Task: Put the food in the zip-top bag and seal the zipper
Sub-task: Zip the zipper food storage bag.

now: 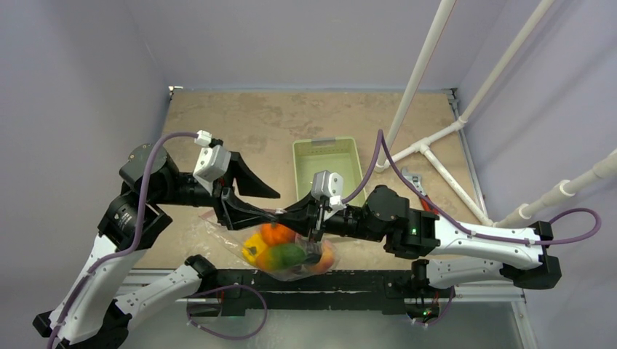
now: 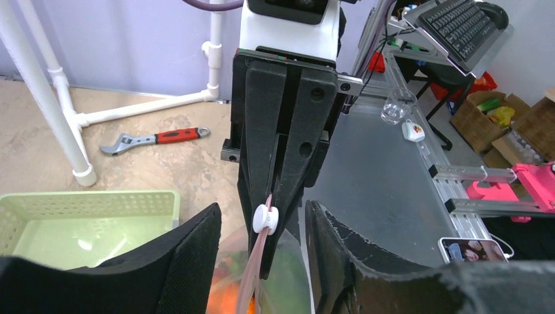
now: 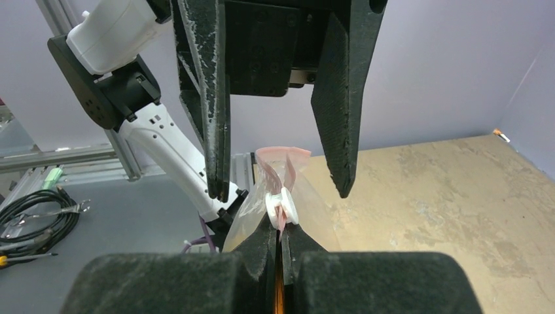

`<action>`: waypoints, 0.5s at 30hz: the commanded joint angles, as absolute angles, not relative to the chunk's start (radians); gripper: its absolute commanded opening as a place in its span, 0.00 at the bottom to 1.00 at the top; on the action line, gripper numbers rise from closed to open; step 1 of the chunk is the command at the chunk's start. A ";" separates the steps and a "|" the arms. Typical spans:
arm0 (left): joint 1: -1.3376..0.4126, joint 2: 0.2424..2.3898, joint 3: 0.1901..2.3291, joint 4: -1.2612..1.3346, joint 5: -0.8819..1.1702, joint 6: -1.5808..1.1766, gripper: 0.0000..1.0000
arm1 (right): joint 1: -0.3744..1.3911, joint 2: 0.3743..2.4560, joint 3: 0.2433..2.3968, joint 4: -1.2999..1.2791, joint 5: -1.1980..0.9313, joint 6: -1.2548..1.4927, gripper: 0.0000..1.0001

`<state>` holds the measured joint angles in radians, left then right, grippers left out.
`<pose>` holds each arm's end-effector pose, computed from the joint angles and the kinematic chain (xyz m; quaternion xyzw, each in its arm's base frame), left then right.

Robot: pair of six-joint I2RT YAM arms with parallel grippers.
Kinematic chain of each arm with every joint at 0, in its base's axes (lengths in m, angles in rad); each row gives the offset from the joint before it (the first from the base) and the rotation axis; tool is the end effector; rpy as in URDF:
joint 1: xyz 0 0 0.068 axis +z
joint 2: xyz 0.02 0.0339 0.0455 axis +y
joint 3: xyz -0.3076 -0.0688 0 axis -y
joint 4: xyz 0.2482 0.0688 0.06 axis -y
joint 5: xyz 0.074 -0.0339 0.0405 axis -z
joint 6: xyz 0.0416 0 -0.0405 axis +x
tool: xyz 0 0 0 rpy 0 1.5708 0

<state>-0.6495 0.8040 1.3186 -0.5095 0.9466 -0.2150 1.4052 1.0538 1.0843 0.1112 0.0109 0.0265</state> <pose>0.0524 -0.0822 0.5099 0.4509 0.5434 -0.5563 0.4383 0.0381 0.2255 0.4648 -0.4136 0.5083 0.4930 0.5723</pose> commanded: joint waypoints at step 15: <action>-0.652 0.797 1.274 -0.442 0.999 -0.226 0.26 | 1.406 1.023 1.139 0.171 0.027 0.042 0.00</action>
